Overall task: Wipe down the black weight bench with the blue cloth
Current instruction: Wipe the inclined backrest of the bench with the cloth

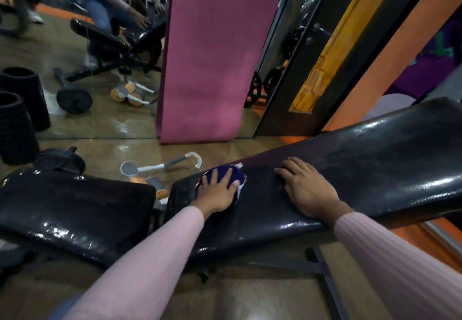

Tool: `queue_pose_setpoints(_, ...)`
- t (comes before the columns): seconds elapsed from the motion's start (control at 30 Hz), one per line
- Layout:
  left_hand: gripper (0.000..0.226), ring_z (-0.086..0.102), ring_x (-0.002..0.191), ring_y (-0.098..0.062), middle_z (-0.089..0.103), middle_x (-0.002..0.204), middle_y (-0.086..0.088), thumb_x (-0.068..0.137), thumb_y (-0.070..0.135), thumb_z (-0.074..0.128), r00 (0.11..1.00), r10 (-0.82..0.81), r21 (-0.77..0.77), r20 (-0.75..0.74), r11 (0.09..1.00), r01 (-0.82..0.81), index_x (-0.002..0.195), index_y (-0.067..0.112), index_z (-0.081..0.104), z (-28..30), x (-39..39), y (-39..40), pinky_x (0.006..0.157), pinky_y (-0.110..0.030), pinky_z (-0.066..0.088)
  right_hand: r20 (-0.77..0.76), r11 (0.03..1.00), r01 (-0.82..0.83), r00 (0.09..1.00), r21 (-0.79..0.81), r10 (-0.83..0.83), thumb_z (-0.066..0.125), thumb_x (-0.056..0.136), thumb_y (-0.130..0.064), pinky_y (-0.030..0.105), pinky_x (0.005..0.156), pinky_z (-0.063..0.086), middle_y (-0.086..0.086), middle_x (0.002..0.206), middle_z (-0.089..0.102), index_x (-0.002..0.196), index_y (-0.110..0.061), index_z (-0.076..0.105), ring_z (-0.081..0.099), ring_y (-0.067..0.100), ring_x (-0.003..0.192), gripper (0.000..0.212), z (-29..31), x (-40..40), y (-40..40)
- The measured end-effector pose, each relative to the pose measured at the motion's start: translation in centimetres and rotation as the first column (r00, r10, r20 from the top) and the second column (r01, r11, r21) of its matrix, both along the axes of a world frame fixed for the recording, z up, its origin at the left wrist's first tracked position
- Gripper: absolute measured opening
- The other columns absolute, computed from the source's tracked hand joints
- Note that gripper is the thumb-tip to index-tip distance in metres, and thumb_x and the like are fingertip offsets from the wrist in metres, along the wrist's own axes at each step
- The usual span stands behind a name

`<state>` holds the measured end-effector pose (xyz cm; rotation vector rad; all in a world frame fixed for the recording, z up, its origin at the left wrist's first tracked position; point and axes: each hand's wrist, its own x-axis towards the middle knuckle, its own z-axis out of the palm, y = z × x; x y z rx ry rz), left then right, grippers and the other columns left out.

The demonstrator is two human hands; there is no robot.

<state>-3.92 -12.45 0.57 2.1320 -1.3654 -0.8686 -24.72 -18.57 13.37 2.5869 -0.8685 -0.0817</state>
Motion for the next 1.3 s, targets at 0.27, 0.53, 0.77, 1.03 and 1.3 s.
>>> queue_pose_setpoints(0.27, 0.062, -0.006, 0.148, -0.035, -0.008, 0.162, -0.002, 0.094, 0.063, 0.018, 0.989, 0.118, 0.118, -0.089, 0.987, -0.107, 0.15, 0.042, 0.002, -1.8, 2.9, 2.3, 0.119, -0.046, -0.001, 0.063, 0.993, -0.048, 0.997, 0.103, 0.042, 0.048, 0.092, -0.014, 0.041, 0.113, 0.028, 0.012, 0.136, 0.051, 0.132, -0.007, 0.054, 0.035, 0.031, 0.137, 0.041, 0.2, -0.1, 0.7)
queue_pose_setpoints(0.53, 0.061, -0.005, 0.148, -0.035, -0.005, 0.162, 0.003, 0.091, 0.066, 0.015, 0.995, -0.093, -0.089, 0.047, 0.991, 0.097, 0.148, 0.047, 0.002, 2.0, -3.3, -1.7, 0.12, -0.048, 0.0, 0.05, 0.981, -0.093, 0.995, 0.171, 0.085, 0.045, 0.093, -0.011, 0.044, 0.098, 0.043, 0.009, 0.128, 0.053, 0.128, -0.008, 0.057, 0.045, 0.029, 0.121, 0.036, 0.2, 0.3, 0.7)
queue_pose_setpoints(0.77, 0.063, 0.009, 0.147, -0.03, 0.012, 0.161, -0.002, 0.089, 0.065, 0.017, 0.972, 0.218, 0.013, -0.084, 0.976, -0.217, 0.148, 0.041, 0.017, -2.1, 3.9, -0.5, 0.119, -0.044, 0.007, 0.081, 0.978, -0.107, 0.992, 0.182, 0.093, 0.043, 0.094, -0.01, 0.045, 0.098, 0.044, 0.005, 0.133, 0.05, 0.13, -0.01, 0.055, 0.04, 0.024, 0.126, 0.039, -0.2, 0.0, 0.1)
queue_pose_setpoints(1.03, 0.062, -0.005, 0.148, -0.033, -0.003, 0.162, 0.005, 0.088, 0.068, 0.007, 0.996, 0.089, -0.036, 0.003, 0.995, -0.089, 0.147, 0.049, 0.008, -1.6, -0.6, 0.4, 0.119, -0.05, 0.0, 0.096, 0.976, -0.137, 0.988, 0.167, 0.122, 0.046, 0.093, -0.009, 0.042, 0.097, 0.046, 0.004, 0.132, 0.052, 0.129, -0.01, 0.056, 0.043, 0.024, 0.125, 0.038, -0.4, 0.0, -0.1)
queue_pose_setpoints(1.3, 0.063, 0.003, 0.148, -0.032, 0.006, 0.162, 0.001, 0.087, 0.069, 0.016, 0.962, 0.246, 0.086, -0.118, 0.968, -0.237, 0.146, 0.048, 0.013, -3.6, 4.8, -0.2, 0.119, -0.05, 0.006, 0.094, 0.974, -0.136, 0.988, 0.181, 0.121, 0.044, 0.096, -0.01, 0.038, 0.102, 0.043, 0.002, 0.137, 0.049, 0.133, -0.012, 0.053, 0.039, 0.02, 0.129, 0.038, -0.4, 0.1, 0.1)
